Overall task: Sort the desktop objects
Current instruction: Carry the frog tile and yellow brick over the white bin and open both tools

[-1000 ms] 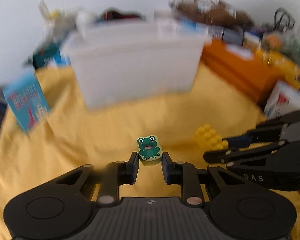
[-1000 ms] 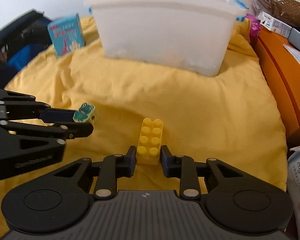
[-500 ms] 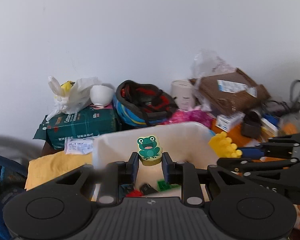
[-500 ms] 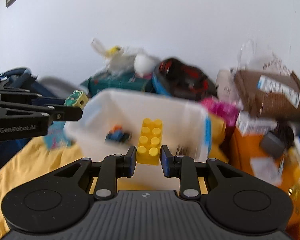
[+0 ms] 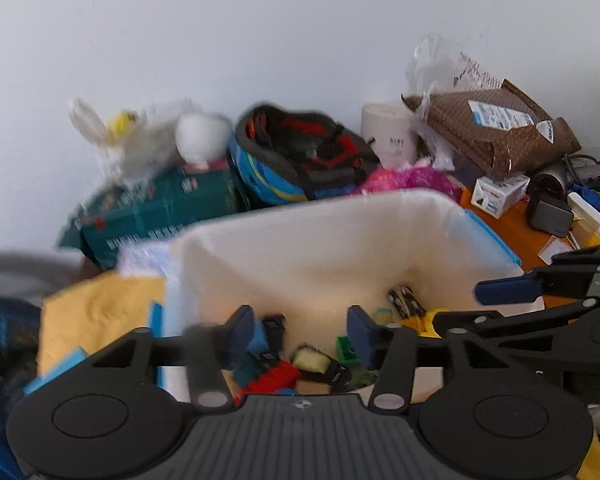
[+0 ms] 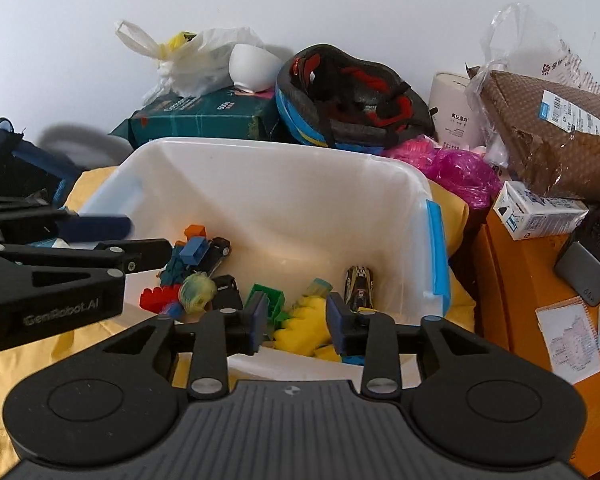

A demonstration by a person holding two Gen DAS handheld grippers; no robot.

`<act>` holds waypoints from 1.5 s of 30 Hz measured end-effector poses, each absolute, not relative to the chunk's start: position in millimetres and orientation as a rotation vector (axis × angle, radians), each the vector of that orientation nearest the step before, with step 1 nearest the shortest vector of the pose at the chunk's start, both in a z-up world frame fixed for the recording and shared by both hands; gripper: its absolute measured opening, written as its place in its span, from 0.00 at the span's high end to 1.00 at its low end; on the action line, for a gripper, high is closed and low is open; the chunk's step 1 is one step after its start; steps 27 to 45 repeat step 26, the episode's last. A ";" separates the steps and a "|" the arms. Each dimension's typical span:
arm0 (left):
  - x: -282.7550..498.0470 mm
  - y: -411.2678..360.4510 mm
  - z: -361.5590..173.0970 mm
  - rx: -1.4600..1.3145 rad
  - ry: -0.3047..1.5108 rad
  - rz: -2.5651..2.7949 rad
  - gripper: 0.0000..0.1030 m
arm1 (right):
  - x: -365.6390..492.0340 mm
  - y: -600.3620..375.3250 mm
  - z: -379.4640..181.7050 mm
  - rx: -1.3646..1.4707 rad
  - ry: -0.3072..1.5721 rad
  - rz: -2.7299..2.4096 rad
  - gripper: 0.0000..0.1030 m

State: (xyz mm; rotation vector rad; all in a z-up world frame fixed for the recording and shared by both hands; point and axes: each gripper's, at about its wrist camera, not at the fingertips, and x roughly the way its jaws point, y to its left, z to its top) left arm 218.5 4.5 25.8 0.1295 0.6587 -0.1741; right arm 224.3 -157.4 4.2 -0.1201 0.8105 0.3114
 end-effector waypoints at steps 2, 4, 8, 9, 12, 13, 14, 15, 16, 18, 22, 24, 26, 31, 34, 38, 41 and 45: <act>207.9 -0.5 39.5 0.177 0.597 -0.148 0.34 | 221.4 -158.4 9.8 -0.145 0.798 0.303 0.51; 199.6 -5.9 51.9 0.233 0.525 -0.103 0.26 | 222.7 -159.5 15.9 -0.155 0.795 0.298 0.41; 193.5 -19.3 62.8 0.327 0.518 0.042 0.08 | 221.2 -165.6 26.3 -0.171 0.801 0.288 0.25; 197.1 -20.1 62.4 0.332 0.559 0.027 0.08 | 220.6 -166.7 28.5 -0.185 0.806 0.282 0.22; 205.5 -20.6 59.5 0.311 0.656 0.004 0.08 | 223.2 -166.1 30.9 -0.226 0.844 0.284 0.16; 207.2 -21.3 58.6 0.310 0.674 0.011 0.08 | 223.5 -166.2 31.2 -0.236 0.853 0.285 0.16; 208.8 -22.0 58.0 0.308 0.690 0.016 0.08 | 224.4 -166.2 31.1 -0.245 0.863 0.284 0.15; 209.6 -23.0 57.3 0.305 0.709 0.016 0.08 | 225.4 -166.5 30.9 -0.252 0.873 0.281 0.14; 211.3 -24.2 57.3 0.302 0.724 0.005 0.08 | 226.2 -166.8 29.9 -0.259 0.885 0.276 0.14; 210.7 -25.8 56.0 0.301 0.742 -0.012 0.08 | 228.0 -166.8 28.3 -0.265 0.905 0.271 0.14; 215.9 -27.2 56.3 0.279 0.773 -0.020 0.08 | 228.1 -165.8 28.9 -0.271 0.910 0.273 0.14; 216.0 -24.9 57.5 0.247 0.791 -0.034 0.08 | 227.8 -165.5 29.4 -0.280 0.902 0.271 0.14; 215.4 -24.4 58.5 0.232 0.778 -0.027 0.08 | 228.7 -166.8 28.7 -0.276 0.904 0.273 0.14; 215.4 -24.4 58.5 0.232 0.778 -0.027 0.08 | 228.7 -166.8 28.7 -0.276 0.904 0.273 0.14; 215.4 -24.4 58.5 0.232 0.778 -0.027 0.08 | 228.7 -166.8 28.7 -0.276 0.904 0.273 0.14; 215.4 -24.4 58.5 0.232 0.778 -0.027 0.08 | 228.7 -166.8 28.7 -0.276 0.904 0.273 0.14; 215.4 -24.4 58.5 0.232 0.778 -0.027 0.08 | 228.7 -166.8 28.7 -0.276 0.904 0.273 0.14; 215.4 -24.4 58.5 0.232 0.778 -0.027 0.08 | 228.7 -166.8 28.7 -0.276 0.904 0.273 0.14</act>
